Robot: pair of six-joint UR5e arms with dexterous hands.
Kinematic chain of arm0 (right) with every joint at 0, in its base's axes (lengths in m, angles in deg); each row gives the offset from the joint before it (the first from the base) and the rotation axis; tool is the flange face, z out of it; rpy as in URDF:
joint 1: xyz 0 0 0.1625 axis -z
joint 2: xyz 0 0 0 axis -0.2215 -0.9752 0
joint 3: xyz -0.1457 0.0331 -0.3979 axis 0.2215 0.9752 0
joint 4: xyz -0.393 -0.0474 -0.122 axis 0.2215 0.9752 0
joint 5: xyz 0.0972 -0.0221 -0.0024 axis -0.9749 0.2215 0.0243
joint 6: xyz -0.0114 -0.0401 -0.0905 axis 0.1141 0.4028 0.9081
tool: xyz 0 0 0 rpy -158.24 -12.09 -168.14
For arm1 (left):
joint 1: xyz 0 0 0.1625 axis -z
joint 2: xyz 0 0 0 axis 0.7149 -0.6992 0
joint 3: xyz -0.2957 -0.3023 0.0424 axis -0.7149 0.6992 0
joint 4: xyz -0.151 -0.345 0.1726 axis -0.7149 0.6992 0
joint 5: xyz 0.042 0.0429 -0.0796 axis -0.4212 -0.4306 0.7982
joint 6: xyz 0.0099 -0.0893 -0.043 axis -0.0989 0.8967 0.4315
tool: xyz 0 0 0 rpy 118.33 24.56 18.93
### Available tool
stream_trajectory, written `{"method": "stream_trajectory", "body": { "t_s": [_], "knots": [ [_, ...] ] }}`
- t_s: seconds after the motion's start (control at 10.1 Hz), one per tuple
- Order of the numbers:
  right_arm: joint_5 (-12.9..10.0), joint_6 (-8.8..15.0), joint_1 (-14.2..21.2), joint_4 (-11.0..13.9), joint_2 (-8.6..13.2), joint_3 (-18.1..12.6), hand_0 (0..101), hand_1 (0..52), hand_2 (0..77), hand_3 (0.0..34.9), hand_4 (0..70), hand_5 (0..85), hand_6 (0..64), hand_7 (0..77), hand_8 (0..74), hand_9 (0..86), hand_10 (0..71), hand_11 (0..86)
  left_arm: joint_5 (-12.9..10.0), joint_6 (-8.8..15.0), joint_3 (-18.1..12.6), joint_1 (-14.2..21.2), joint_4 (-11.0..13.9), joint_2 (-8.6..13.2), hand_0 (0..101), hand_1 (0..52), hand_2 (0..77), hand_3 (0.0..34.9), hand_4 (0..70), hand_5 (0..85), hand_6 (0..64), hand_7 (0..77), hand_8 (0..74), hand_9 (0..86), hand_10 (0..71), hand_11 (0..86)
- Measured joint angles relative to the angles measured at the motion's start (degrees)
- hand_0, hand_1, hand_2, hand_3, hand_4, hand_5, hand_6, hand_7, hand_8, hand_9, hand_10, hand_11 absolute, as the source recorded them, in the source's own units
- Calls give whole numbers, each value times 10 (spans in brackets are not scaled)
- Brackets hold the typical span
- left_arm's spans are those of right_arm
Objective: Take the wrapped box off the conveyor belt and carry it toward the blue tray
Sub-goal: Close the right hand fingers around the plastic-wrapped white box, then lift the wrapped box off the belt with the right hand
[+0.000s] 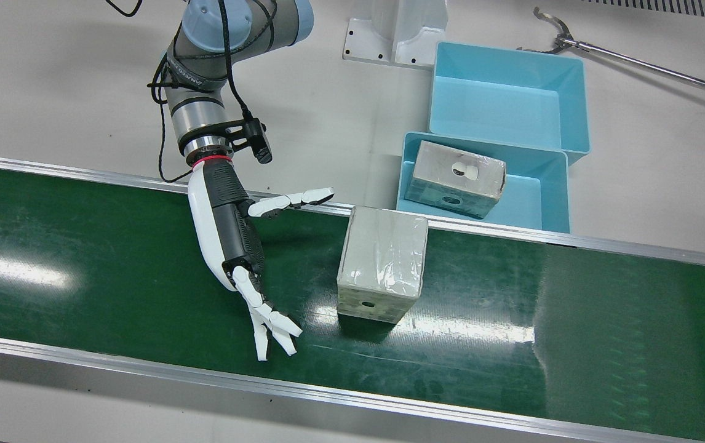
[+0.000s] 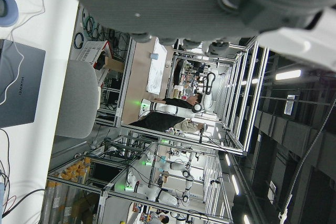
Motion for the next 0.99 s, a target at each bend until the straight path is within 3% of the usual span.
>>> {"method": "stream_trajectory", "body": {
  "t_s": [0.5, 0.59, 0.69, 0.79, 0.89, 0.99],
  "knots": [
    [-1, 1, 1, 0, 2, 7, 486, 153, 65, 2, 98, 169, 44, 55, 0, 16, 0, 5, 0, 0, 0, 0, 0, 0, 0, 0, 11, 0, 0, 11, 5, 5, 5, 5, 5, 5],
    [-2, 1, 1, 0, 3, 8, 492, 169, 125, 8, 109, 224, 55, 82, 16, 38, 0, 5, 0, 0, 0, 0, 0, 0, 0, 0, 11, 0, 0, 11, 5, 5, 5, 5, 5, 5],
    [-2, 0, 2, 1, 5, 13, 492, 164, 224, 13, 142, 376, 164, 235, 153, 164, 0, 5, 0, 0, 0, 0, 0, 0, 0, 0, 11, 0, 0, 11, 5, 5, 5, 5, 5, 5],
    [-2, -1, 2, 3, 7, 18, 490, 82, 300, 0, 175, 415, 229, 289, 240, 256, 158, 11, 0, 0, 0, 0, 0, 0, 0, 0, 5, 0, 0, 11, 5, 5, 5, 5, 5, 5],
    [-2, -1, 1, 7, 9, 20, 486, 49, 327, 2, 196, 458, 273, 316, 240, 256, 158, 11, 0, 0, 0, 0, 0, 0, 0, 0, 5, 0, 0, 11, 5, 5, 5, 5, 5, 5],
    [-2, -1, -1, 20, 14, 16, 486, 49, 327, 2, 196, 458, 273, 316, 240, 256, 158, 11, 0, 0, 0, 0, 0, 0, 0, 0, 11, 0, 0, 11, 5, 5, 5, 5, 5, 5]
  ]
}}
